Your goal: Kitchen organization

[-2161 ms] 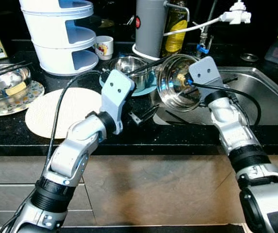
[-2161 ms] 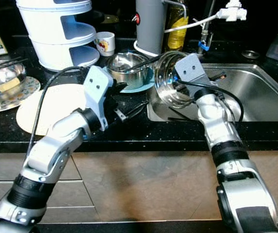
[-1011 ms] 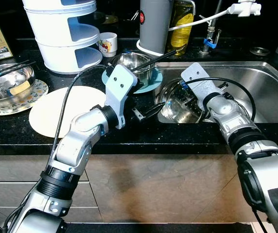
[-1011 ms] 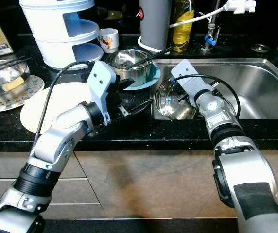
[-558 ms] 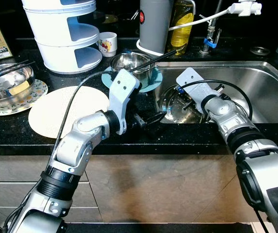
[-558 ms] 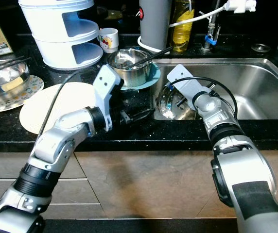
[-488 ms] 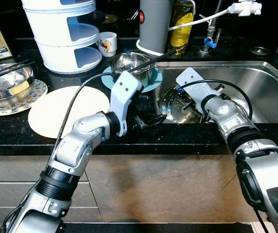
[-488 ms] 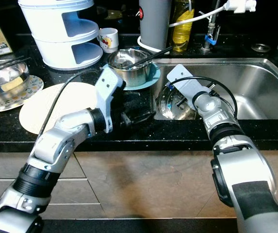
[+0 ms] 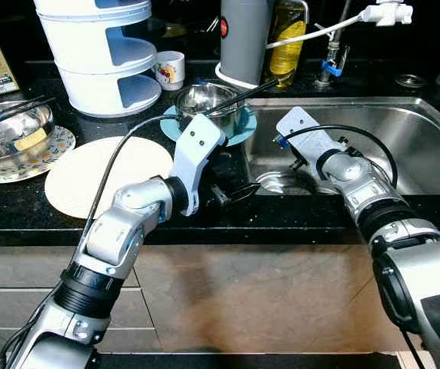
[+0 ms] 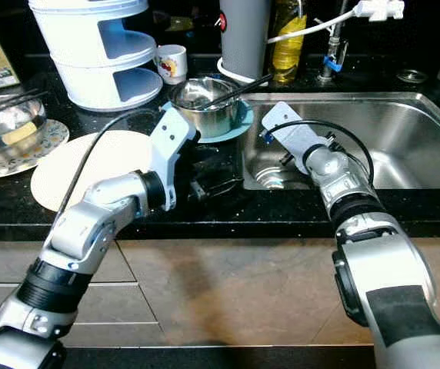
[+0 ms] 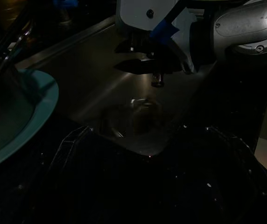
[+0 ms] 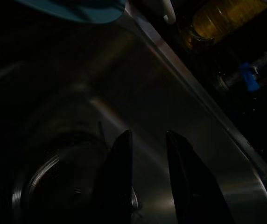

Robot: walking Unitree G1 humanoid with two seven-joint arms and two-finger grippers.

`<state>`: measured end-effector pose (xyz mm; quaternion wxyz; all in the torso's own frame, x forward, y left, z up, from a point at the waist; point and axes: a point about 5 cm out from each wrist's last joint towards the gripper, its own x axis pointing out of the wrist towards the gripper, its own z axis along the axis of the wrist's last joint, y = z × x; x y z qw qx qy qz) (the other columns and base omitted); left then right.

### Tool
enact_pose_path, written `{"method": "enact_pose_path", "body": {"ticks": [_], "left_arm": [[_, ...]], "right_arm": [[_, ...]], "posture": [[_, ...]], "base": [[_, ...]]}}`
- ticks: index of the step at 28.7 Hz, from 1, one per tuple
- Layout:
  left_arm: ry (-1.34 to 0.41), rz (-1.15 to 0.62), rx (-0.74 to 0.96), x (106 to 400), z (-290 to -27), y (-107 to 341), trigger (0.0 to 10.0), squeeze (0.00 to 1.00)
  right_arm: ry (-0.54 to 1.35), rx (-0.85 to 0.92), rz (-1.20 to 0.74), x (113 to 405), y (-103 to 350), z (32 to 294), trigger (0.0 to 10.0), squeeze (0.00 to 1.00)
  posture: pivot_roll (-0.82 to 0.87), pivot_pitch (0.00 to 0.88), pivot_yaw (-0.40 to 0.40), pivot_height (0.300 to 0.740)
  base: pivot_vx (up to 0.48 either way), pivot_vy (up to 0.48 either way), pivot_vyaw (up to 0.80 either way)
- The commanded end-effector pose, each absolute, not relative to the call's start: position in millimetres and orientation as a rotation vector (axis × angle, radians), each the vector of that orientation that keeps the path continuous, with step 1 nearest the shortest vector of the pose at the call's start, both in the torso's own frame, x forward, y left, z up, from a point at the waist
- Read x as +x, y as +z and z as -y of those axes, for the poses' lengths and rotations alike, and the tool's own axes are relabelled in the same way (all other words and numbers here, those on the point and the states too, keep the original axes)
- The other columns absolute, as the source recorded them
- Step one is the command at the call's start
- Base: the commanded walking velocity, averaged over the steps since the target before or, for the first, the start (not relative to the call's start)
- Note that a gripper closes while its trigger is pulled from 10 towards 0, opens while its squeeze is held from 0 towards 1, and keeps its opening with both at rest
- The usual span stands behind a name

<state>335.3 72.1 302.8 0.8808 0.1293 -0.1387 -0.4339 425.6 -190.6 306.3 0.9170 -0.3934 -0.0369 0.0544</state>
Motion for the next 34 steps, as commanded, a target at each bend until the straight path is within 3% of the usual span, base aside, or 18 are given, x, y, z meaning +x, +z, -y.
{"method": "enact_pose_path", "body": {"ticks": [1,10,17,21,34], "left_arm": [[-0.905,0.3,0.277,333.1,-71.8,303.9,10.0,0.0],[-0.846,0.421,0.177,326.3,-81.0,325.3,10.0,0.0],[-0.591,0.489,0.105,322.6,-115.2,344.9,10.0,0.0],[-0.378,0.4,0.116,319.8,-158.4,341.6,10.0,0.0],[0.04,0.232,0.09,312.8,-241.3,327.0,10.0,0.0]], "right_arm": [[0.1,-0.82,0.08,425.8,310.3,190.7,10.0,0.0],[0.046,-0.695,0.211,423.5,338.2,191.0,10.0,0.0],[0.052,-0.453,0.375,418.1,359.4,190.5,10.0,0.0],[0.116,-0.29,0.471,414.4,360.7,181.1,10.0,0.0],[0.418,-0.143,0.49,400.3,315.4,136.1,10.0,0.0]], "posture": [[0.07,0.236,0.003,0.74],[0.07,0.234,-0.001,0.74],[0.07,0.228,-0.007,0.74],[0.07,0.221,-0.01,0.74],[0.08,0.215,-0.014,0.74]], "base": [[0.0,0.0,0.0],[0.0,0.0,0.0],[0.0,0.0,0.0],[0.0,0.0,0.0],[0.0,0.0,0.0]]}}
